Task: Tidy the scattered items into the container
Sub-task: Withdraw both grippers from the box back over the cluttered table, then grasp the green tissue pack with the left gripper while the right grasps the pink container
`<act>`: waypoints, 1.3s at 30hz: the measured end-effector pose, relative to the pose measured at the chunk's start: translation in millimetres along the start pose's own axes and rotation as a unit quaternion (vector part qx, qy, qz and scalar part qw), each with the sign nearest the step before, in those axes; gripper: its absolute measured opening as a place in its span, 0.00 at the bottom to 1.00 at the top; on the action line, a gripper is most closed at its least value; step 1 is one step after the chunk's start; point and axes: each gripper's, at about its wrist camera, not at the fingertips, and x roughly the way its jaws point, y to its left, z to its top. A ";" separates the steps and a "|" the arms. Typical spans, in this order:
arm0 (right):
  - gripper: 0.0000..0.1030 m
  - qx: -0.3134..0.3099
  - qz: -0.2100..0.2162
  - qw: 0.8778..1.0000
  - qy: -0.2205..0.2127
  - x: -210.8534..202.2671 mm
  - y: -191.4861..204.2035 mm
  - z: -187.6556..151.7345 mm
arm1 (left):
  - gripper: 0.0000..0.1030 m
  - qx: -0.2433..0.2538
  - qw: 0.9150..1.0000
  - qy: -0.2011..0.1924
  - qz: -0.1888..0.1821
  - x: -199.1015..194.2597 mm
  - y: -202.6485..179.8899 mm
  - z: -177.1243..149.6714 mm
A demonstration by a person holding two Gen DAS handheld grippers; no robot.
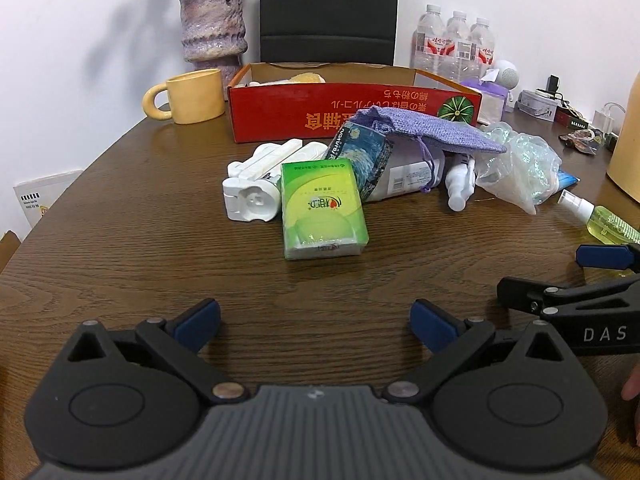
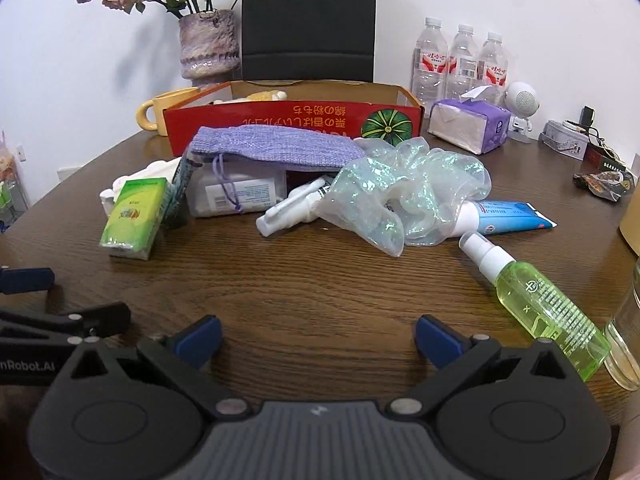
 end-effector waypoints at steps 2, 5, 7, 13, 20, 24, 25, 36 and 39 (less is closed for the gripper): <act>1.00 0.000 0.000 1.000 0.000 0.1 0.1 -0.1 | 1.00 0.000 1.000 0.000 0.000 0.0 0.1 -0.2; 1.00 0.000 -0.002 1.000 0.000 -0.1 0.1 -0.7 | 1.00 0.000 1.000 0.000 -0.001 0.0 0.5 -0.2; 1.00 0.000 -0.002 1.000 0.000 0.1 0.3 -0.5 | 1.00 0.000 1.000 0.000 0.000 0.1 0.4 -0.2; 1.00 0.001 -0.003 1.000 -0.001 0.2 0.5 -0.8 | 1.00 0.000 1.000 0.000 0.000 0.2 0.2 -0.3; 1.00 0.001 -0.003 1.000 -0.001 0.2 0.7 -0.9 | 1.00 0.000 1.000 0.000 0.000 0.2 0.3 -0.4; 1.00 0.001 -0.003 1.000 -0.001 0.1 0.6 -1.0 | 1.00 0.000 1.000 0.000 0.000 0.2 0.2 -0.4; 1.00 0.001 -0.003 1.000 -0.001 0.1 0.4 -1.0 | 1.00 0.000 1.000 0.000 0.000 0.2 0.0 -0.4; 0.88 -0.009 -0.074 0.996 -0.047 -134.4 -70.5 3.1 | 1.00 -0.019 0.993 -0.026 -0.113 -20.4 -34.1 11.2; 0.91 0.027 -0.147 0.988 -0.042 -150.7 -109.0 -21.0 | 1.00 -0.005 0.990 -0.024 -0.136 -16.6 -58.5 21.6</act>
